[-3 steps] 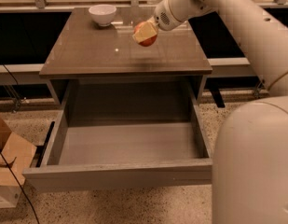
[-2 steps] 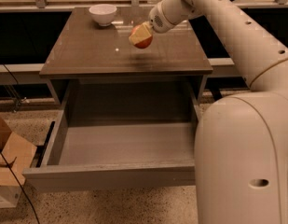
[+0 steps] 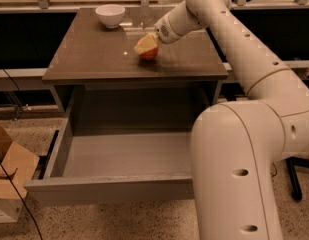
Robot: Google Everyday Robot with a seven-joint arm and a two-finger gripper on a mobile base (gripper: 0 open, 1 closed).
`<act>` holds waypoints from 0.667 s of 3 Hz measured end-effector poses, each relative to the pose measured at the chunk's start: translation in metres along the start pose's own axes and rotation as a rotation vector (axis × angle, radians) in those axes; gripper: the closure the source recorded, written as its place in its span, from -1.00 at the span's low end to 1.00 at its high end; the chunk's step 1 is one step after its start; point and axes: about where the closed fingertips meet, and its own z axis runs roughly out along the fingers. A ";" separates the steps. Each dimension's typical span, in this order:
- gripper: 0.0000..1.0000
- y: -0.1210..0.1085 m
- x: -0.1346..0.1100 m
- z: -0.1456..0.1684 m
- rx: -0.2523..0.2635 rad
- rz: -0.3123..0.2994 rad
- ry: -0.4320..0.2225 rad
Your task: Pick apple from top drawer and place on counter
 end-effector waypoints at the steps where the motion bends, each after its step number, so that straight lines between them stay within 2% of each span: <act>1: -0.34 -0.002 0.006 0.006 -0.059 0.054 -0.033; 2: -0.81 0.000 0.006 0.010 -0.066 0.055 -0.033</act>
Offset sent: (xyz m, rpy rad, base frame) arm 0.0010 -0.0002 -0.0088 0.0709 0.0413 0.0048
